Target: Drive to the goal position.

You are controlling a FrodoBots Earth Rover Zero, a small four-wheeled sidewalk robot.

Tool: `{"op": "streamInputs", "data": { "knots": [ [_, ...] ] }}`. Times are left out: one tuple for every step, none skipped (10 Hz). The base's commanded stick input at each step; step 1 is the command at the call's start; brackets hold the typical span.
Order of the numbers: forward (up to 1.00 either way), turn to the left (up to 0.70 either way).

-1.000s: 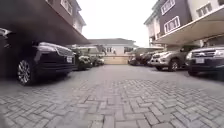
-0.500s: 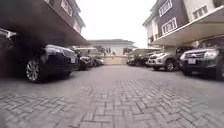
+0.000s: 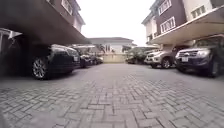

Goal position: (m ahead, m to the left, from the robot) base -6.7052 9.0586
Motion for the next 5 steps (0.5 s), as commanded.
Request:
{"op": "streamInputs", "data": {
  "knots": [
    [-0.70,0.00],
    [-0.70,0.00],
    [-0.70,0.00],
    [-0.70,0.00],
    [-0.70,0.00]
  ]
}}
